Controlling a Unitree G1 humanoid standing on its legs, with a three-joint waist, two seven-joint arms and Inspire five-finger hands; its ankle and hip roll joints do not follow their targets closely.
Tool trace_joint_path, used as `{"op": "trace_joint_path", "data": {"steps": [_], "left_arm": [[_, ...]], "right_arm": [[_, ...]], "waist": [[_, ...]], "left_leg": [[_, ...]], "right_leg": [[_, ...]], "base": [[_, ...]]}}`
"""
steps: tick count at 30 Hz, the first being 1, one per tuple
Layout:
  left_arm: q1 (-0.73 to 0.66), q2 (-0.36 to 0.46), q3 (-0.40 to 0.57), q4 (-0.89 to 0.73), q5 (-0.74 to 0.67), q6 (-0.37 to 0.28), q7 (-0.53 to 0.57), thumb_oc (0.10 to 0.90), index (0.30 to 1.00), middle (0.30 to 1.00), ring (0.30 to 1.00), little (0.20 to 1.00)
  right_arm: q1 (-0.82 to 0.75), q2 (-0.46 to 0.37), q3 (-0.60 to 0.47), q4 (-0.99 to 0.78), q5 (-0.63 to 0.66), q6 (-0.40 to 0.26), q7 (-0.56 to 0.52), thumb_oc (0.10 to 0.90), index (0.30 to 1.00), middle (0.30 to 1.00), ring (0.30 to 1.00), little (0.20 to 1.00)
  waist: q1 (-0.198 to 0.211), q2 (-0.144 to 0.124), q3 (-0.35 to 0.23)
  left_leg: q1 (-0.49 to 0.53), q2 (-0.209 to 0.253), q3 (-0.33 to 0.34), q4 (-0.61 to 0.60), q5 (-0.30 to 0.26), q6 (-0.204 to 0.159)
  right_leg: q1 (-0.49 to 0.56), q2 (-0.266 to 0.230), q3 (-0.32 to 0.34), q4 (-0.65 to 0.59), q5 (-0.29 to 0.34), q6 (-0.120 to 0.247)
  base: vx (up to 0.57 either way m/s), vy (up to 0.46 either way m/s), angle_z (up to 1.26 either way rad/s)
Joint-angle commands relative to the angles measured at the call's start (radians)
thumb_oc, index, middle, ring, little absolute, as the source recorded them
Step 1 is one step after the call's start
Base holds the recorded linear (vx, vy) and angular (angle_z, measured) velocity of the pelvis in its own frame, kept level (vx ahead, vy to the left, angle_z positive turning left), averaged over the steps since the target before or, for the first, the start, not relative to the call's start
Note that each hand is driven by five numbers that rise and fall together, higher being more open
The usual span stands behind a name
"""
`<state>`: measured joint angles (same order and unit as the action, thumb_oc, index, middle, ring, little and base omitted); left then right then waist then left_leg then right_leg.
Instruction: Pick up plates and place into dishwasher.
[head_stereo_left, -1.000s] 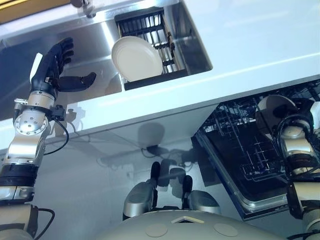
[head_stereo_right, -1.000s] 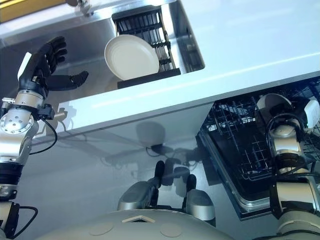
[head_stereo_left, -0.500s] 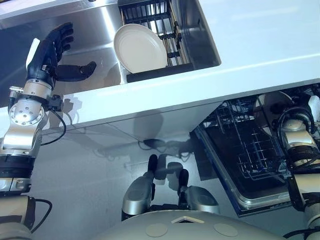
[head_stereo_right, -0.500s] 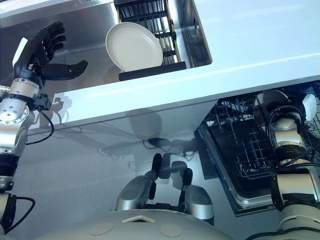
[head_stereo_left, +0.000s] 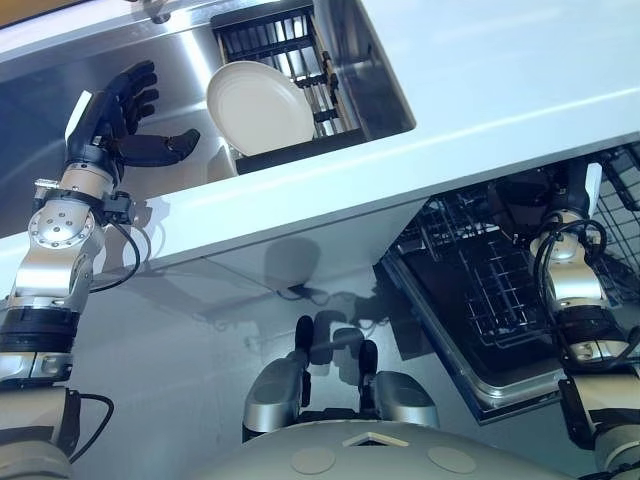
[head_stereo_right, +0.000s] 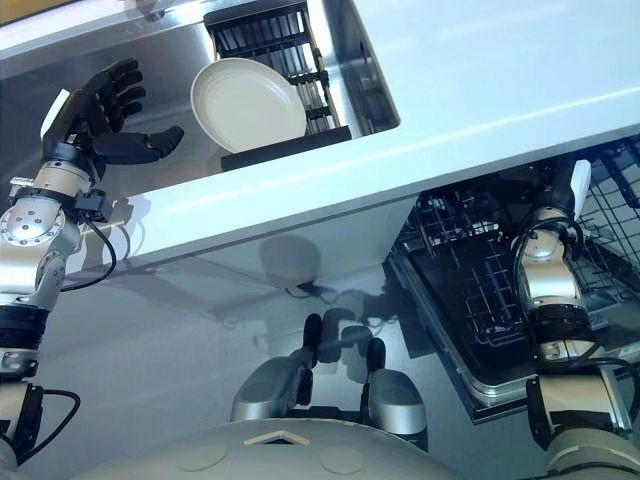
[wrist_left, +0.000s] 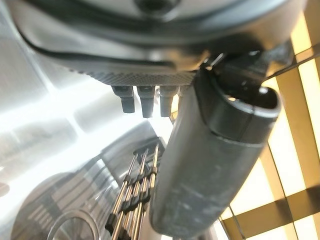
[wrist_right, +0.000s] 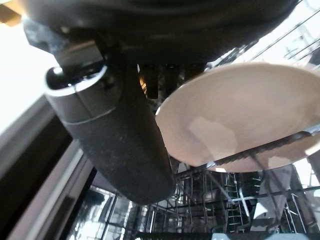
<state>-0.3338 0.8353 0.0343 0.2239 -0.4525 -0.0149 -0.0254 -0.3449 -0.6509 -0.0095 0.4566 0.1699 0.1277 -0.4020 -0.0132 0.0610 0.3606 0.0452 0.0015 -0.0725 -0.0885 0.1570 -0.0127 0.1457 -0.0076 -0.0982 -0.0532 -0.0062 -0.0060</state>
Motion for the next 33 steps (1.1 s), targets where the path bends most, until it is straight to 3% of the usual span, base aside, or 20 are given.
{"op": "trace_joint_path", "data": {"steps": [1,9,22,28,33], "left_arm": [[-0.144,0.032,0.022,0.064,0.009,-0.068,0.032,0.800,0.900,0.900,0.900,0.900],[-0.212,0.060,-0.017,0.152,0.017,-0.077,0.048,0.800,0.900,0.900,0.900,0.900],[-0.206,0.075,-0.021,0.152,0.065,-0.066,0.055,0.800,0.900,0.900,0.900,0.900],[-0.232,0.140,-0.051,0.197,0.209,0.000,0.034,0.800,0.900,0.900,0.900,0.900],[-0.284,0.245,-0.101,0.310,0.430,0.083,-0.014,0.800,0.900,0.900,0.900,0.900]], "right_arm": [[0.049,-0.091,-0.036,-0.110,-0.061,-0.103,-0.002,0.800,0.900,0.900,0.900,0.900],[0.080,-0.099,-0.031,-0.107,-0.105,-0.124,0.033,0.800,0.900,0.900,0.900,0.900],[0.102,-0.101,-0.051,-0.136,-0.091,-0.163,0.036,0.800,0.900,0.900,0.900,0.900],[0.104,-0.109,-0.074,-0.224,-0.093,-0.208,-0.029,0.800,0.900,0.900,0.900,0.900],[0.127,-0.128,-0.082,-0.318,-0.088,-0.281,0.020,0.800,0.900,0.900,0.900,0.900]], "waist": [[-0.052,-0.012,-0.182],[-0.079,-0.005,-0.214],[-0.086,-0.003,-0.238],[-0.098,0.005,-0.242],[-0.126,0.019,-0.240]], "left_leg": [[0.029,-0.012,0.062,0.081,-0.156,-0.007],[0.059,-0.021,0.093,0.060,-0.170,0.006],[0.079,-0.039,0.109,0.040,-0.183,0.027],[0.078,-0.048,0.117,0.043,-0.194,0.039],[0.070,-0.053,0.140,0.063,-0.208,0.050]], "right_leg": [[-0.068,0.017,0.018,0.139,-0.090,0.015],[-0.062,0.013,0.048,0.126,-0.081,0.032],[-0.066,0.009,0.084,0.109,-0.059,0.054],[-0.080,0.006,0.106,0.112,-0.051,0.065],[-0.106,0.005,0.138,0.136,-0.051,0.078]], "base": [[-0.03,0.091,-0.13],[-0.01,0.085,-0.17],[-0.01,0.068,-0.11],[-0.01,0.072,-0.04],[0.00,0.100,-0.18]]}}
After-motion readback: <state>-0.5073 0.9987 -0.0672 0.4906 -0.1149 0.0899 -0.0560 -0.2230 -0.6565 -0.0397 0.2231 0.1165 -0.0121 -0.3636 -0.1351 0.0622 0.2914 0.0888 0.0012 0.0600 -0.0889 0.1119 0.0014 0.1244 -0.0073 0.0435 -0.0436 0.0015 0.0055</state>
